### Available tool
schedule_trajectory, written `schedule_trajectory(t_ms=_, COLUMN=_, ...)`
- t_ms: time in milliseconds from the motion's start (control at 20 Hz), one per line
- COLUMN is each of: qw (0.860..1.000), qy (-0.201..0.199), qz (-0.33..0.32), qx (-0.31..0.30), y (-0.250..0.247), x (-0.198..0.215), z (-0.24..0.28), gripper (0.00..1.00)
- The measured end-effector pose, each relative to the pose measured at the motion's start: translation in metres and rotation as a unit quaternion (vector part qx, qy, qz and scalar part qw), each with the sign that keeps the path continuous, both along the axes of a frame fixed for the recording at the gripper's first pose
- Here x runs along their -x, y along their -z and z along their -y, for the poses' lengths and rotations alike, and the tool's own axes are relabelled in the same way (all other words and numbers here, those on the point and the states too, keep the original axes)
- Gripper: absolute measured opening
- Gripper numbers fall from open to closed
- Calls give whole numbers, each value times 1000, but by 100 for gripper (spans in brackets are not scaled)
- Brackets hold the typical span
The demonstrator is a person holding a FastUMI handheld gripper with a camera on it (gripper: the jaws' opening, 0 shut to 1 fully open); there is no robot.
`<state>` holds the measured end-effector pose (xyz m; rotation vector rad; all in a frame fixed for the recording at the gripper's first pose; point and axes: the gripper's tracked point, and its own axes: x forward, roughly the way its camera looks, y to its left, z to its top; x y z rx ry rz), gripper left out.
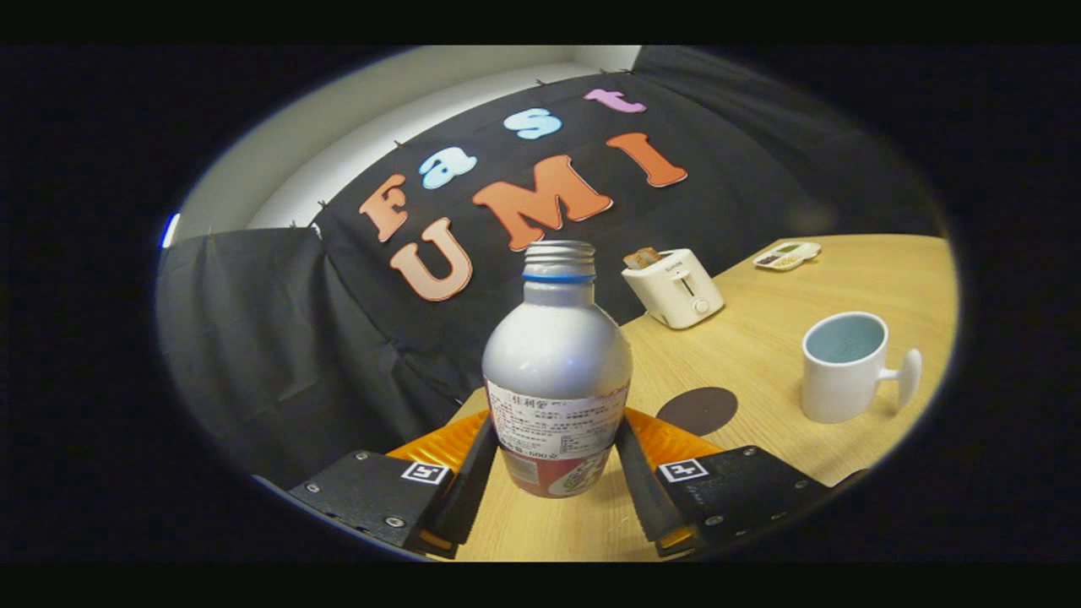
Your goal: Take the bottle from table, then pour the juice into the cup, finally place the bottle on the coaster
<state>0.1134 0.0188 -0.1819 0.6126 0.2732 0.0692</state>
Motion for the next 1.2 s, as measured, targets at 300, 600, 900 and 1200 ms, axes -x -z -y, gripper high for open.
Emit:
schedule_trajectory(t_ms=300, qw=992, qy=7, qz=-5, qx=-125, y=0, x=-9, z=-5, gripper=75)
schedule_trajectory(t_ms=600, qw=975, qy=34, qz=-11, qx=-221, y=3, x=-21, z=5, gripper=74)
schedule_trajectory(t_ms=900, qw=946, qy=72, qz=-7, qx=-316, y=0, x=-16, z=26, gripper=74)
schedule_trajectory(t_ms=1200, qw=921, qy=95, qz=-7, qx=-377, y=2, x=-17, z=40, gripper=74)
